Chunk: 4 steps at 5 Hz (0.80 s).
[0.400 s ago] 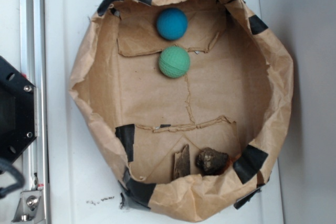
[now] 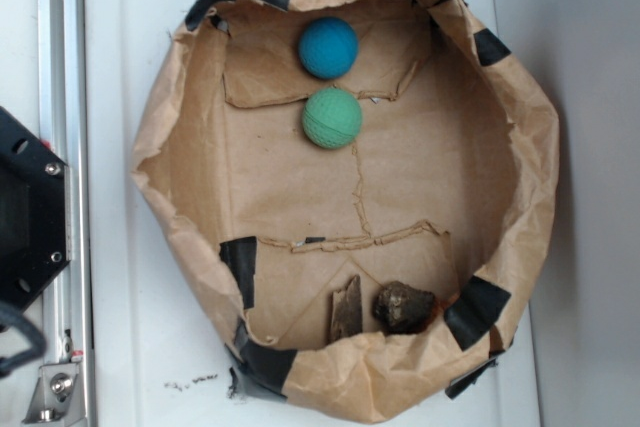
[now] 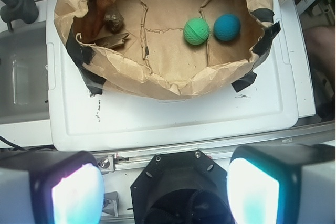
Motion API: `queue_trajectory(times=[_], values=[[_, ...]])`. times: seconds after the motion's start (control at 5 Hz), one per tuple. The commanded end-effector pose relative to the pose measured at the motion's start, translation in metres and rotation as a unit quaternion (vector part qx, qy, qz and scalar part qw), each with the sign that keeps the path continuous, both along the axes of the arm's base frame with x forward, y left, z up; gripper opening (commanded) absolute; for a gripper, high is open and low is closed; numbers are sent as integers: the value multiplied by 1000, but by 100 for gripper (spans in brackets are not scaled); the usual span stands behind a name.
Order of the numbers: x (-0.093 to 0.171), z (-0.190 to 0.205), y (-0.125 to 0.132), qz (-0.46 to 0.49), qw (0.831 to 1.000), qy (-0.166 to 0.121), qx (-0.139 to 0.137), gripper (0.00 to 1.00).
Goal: Grab the blue ball.
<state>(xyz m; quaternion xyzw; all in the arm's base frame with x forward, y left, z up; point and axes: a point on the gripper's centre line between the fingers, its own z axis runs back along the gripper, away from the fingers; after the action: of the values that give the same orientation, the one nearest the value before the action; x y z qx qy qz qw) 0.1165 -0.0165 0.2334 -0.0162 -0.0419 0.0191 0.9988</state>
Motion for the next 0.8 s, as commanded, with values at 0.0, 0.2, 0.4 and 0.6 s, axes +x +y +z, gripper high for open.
queue_trajectory(times=[0.0,0.2,0.4,0.6], values=[[99,-21,0,115,993,-32,-21,100],[128,-39,2,216,974,-58,-38,100],[126,-53,9,308,948,-83,-7,100],[119,-72,20,389,918,-74,31,100]])
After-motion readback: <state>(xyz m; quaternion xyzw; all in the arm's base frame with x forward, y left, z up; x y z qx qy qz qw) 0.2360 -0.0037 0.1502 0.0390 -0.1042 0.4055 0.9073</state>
